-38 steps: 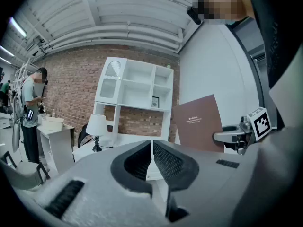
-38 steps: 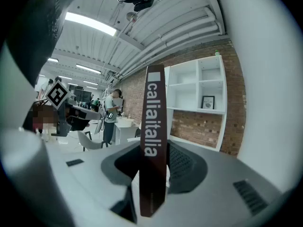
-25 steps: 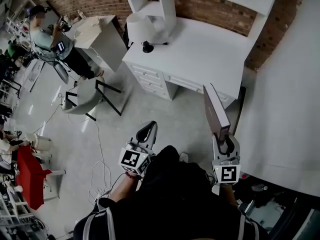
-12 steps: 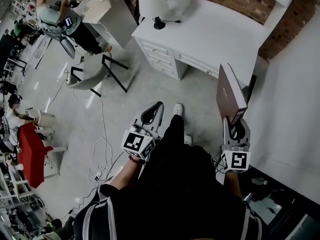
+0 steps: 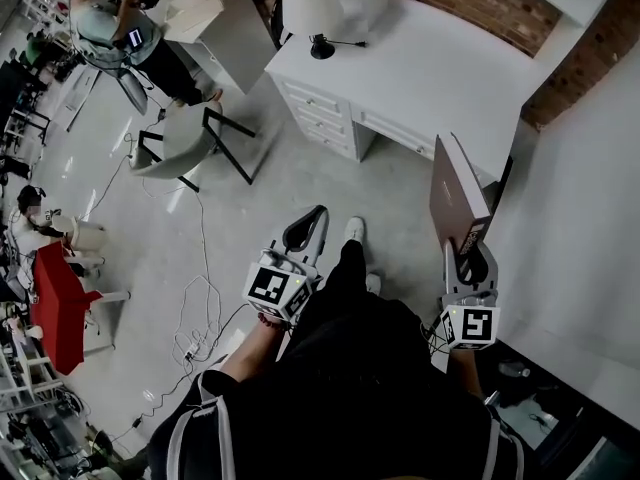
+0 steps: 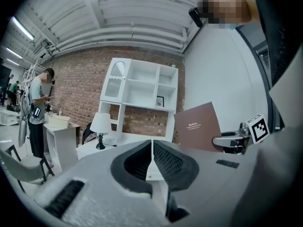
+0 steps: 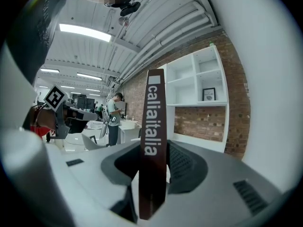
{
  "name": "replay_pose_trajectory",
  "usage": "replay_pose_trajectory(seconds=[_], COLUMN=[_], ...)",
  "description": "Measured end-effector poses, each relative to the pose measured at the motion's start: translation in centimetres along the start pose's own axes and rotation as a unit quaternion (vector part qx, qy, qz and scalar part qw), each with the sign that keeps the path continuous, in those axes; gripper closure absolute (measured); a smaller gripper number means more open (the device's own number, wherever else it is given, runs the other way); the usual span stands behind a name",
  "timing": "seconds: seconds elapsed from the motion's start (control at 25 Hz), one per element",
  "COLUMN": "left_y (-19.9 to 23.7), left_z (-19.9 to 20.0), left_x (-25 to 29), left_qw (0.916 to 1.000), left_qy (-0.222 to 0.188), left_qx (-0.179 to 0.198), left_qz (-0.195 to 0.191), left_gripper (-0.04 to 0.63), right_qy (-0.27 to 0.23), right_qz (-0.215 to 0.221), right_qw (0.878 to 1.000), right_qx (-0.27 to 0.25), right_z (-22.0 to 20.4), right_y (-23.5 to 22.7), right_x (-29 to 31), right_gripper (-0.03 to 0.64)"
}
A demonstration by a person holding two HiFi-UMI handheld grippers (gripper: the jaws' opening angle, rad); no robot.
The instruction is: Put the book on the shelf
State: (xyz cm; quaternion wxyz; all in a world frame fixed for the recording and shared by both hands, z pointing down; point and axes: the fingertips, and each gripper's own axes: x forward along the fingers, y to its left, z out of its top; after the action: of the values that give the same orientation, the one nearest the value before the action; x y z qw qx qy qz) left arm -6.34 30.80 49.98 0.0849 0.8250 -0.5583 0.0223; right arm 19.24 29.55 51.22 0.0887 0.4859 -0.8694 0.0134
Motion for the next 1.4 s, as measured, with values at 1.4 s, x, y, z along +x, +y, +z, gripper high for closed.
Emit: replay_pose_trajectory(seconds=[1.4], left_y=[19.1], left_z=[8.8], left_x=[22.9], left_qw=[0.9984], left_qy=[-0.027], left_qx=[0.025], left_qz=[-0.044], left_gripper=[0.566], right_qy=[-0.049], right_qz=[-0.035], right_qw=[0.998], right_qx=[-0.004], right_z=[9.9], right_y=[-5.6], right_x=[26.7], right_gripper=[0.466])
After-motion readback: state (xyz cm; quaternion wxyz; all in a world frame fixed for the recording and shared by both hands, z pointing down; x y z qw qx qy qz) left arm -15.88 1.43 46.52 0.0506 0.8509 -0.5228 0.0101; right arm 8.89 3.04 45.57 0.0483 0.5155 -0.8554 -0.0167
